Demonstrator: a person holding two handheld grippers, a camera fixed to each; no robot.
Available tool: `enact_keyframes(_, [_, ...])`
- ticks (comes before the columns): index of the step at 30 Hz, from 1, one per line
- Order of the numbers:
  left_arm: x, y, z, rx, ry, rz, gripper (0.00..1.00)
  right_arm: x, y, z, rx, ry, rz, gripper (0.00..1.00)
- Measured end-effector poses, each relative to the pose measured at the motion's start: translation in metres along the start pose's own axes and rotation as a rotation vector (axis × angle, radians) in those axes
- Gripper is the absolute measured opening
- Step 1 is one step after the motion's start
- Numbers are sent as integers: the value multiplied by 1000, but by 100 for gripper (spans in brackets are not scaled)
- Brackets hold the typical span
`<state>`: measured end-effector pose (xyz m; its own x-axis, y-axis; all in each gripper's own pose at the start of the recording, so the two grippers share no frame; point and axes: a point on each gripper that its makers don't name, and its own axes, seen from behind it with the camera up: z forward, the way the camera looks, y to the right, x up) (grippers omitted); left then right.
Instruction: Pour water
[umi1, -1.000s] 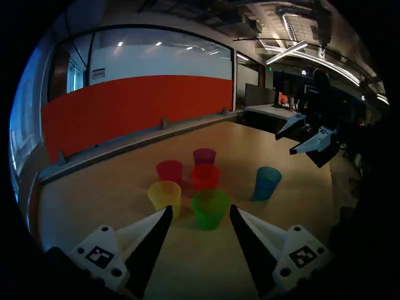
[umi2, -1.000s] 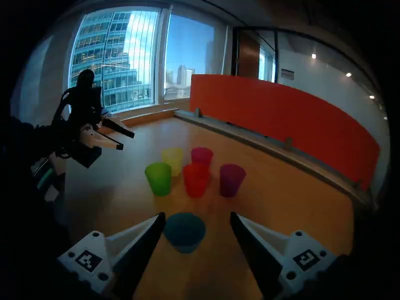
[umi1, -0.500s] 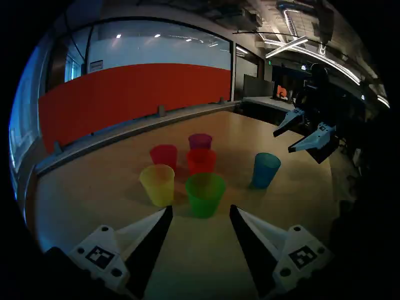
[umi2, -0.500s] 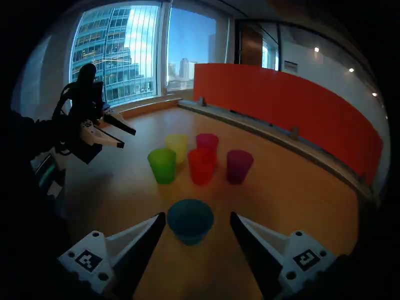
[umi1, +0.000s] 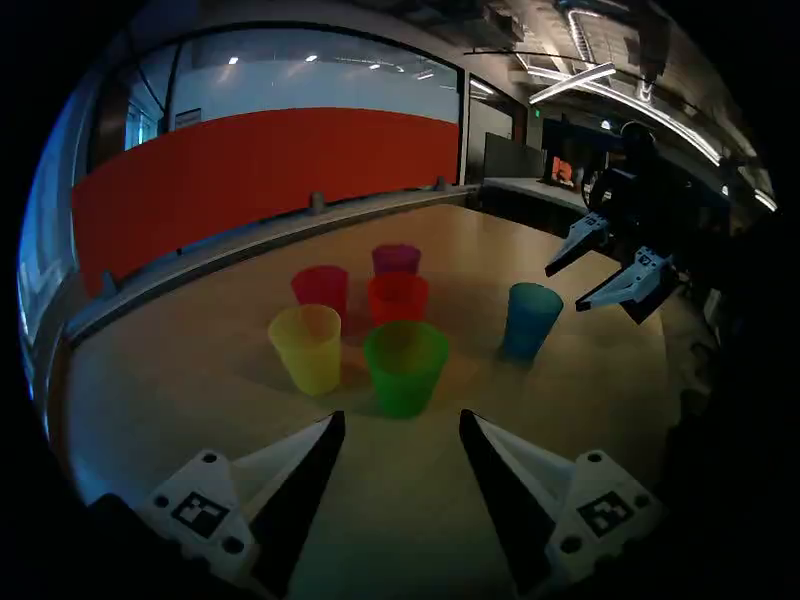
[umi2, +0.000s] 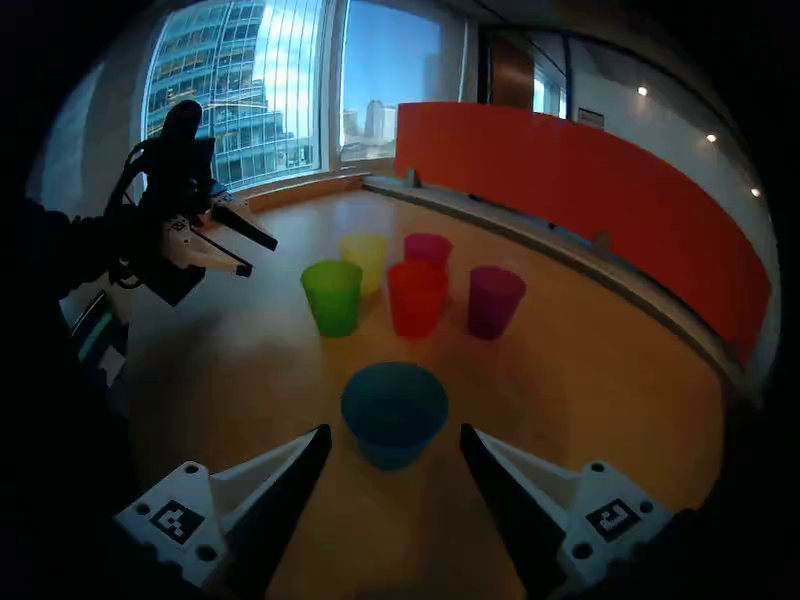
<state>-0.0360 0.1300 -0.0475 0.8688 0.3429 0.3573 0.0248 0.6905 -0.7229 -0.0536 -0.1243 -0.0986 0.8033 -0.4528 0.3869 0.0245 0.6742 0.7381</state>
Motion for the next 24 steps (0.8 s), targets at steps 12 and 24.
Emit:
enact_keyframes(12, [-6,-4,7,5,-18,19,84,-12,-2,18,10,-22,35,100])
enact_keyframes(24, [-9,-7,17,0,-32,24,84,-13,-3,42,27,-27,44,100])
